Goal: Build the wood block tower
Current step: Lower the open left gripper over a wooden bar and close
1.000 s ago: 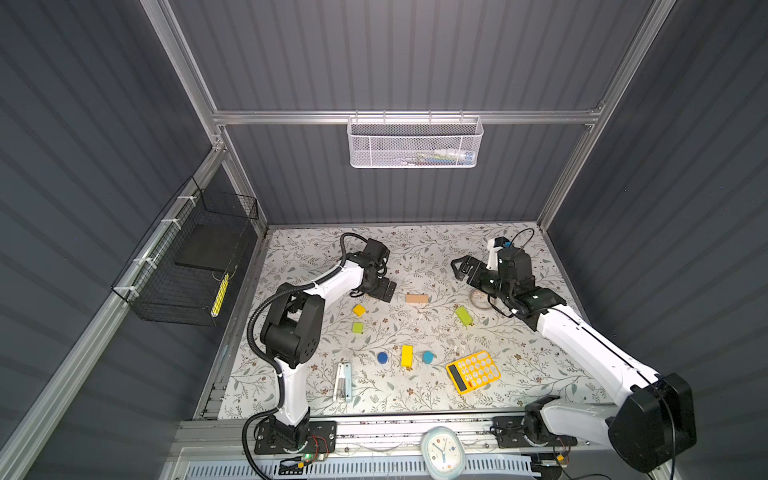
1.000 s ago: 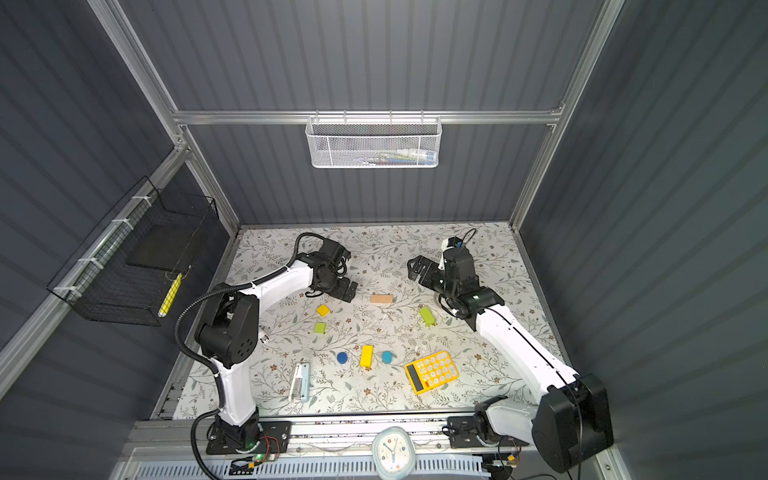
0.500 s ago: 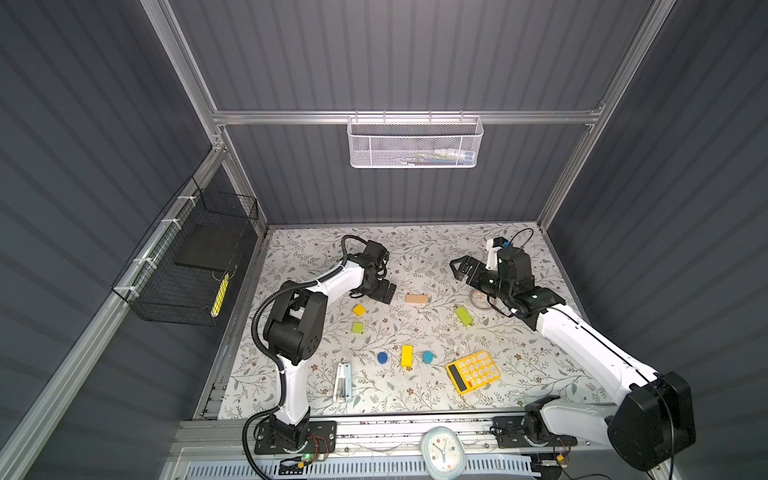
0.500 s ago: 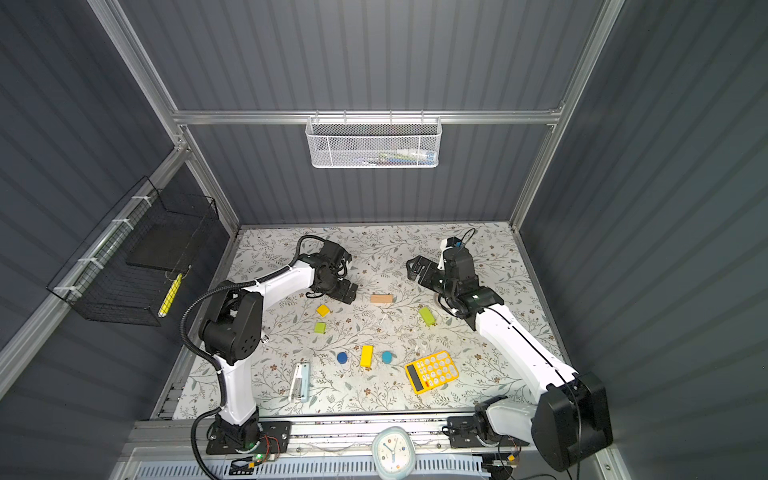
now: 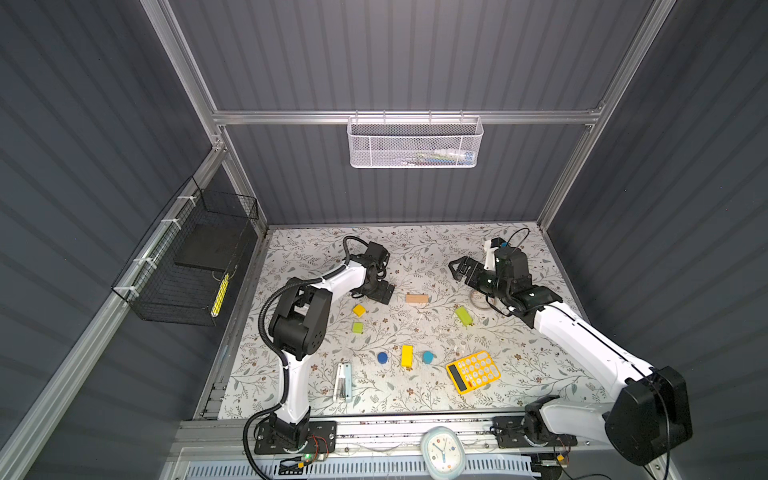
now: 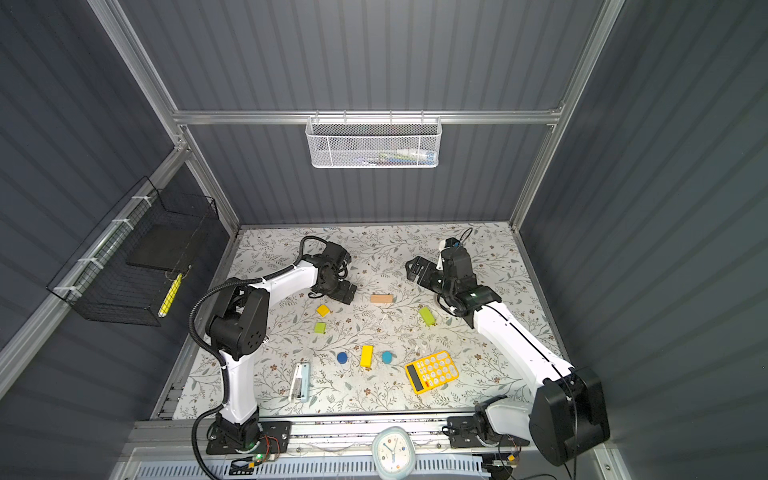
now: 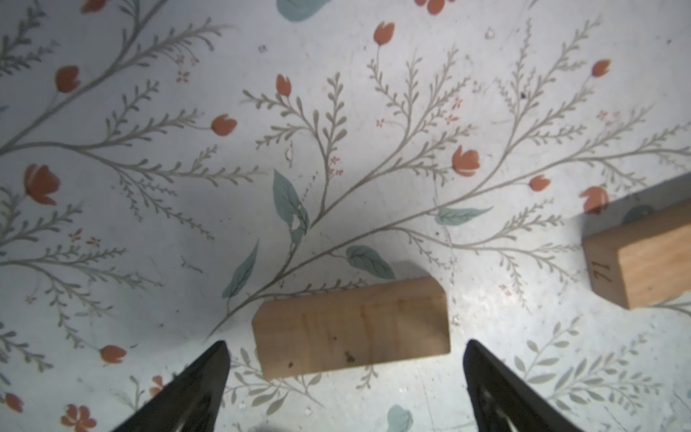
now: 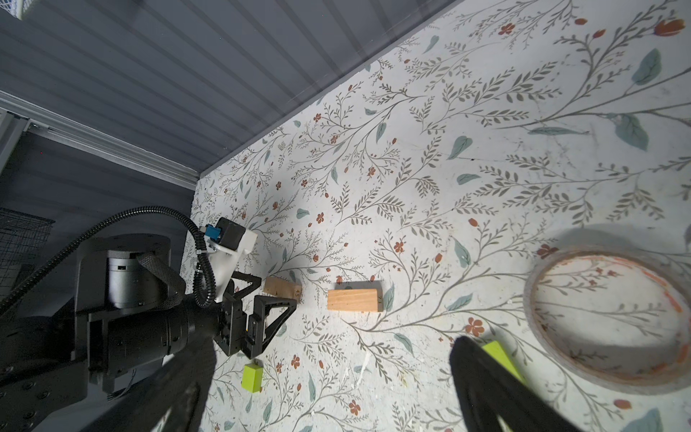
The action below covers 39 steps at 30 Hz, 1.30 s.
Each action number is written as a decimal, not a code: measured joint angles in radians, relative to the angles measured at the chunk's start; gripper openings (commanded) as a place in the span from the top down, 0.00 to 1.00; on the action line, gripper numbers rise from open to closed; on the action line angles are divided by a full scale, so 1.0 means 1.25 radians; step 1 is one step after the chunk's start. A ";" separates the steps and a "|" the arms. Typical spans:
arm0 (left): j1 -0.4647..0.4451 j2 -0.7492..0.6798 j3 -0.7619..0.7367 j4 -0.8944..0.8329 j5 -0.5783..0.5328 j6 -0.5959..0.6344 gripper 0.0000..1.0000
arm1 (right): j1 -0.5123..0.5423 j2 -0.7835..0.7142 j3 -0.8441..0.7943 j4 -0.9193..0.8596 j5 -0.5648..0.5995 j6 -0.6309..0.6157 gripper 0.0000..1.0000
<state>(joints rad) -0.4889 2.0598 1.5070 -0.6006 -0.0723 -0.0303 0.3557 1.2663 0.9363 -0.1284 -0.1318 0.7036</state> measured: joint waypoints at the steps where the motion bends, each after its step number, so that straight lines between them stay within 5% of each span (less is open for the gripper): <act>1: 0.000 0.002 0.001 0.002 -0.002 0.000 0.04 | 0.000 0.000 0.001 0.000 0.000 0.000 0.01; 28: 0.000 0.038 0.025 0.011 -0.002 -0.024 0.15 | -0.001 0.007 0.007 -0.006 0.000 0.000 0.01; 39: 0.000 0.038 0.027 0.008 -0.002 -0.043 0.38 | -0.001 0.011 0.008 -0.009 0.000 0.000 0.01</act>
<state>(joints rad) -0.4889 2.1078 1.5402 -0.5903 -0.0742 -0.0837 0.3550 1.2800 0.9466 -0.1398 -0.1318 0.7040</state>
